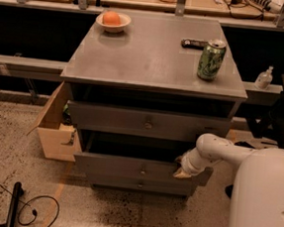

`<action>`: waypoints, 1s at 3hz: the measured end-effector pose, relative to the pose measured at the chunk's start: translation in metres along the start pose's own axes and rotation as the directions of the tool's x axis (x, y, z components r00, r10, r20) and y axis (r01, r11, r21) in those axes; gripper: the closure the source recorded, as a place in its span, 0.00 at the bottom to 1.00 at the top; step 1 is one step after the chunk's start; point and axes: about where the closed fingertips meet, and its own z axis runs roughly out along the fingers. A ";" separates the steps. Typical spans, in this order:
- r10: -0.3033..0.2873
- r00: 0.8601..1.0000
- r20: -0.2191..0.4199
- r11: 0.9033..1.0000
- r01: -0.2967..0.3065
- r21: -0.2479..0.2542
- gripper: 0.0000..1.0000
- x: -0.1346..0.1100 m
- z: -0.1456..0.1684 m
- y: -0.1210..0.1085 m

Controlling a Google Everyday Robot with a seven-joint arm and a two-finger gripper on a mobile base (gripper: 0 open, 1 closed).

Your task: Open middle drawer

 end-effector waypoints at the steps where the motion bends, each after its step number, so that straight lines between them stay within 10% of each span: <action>1: 0.000 1.000 0.000 1.000 0.000 0.000 0.60 0.000 0.000 0.000; 3: 0.009 1.000 0.011 0.999 -0.009 -0.052 0.14 -0.005 0.003 0.018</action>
Offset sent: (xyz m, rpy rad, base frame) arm -0.0698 0.0193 -0.0160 0.0380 0.2068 0.0414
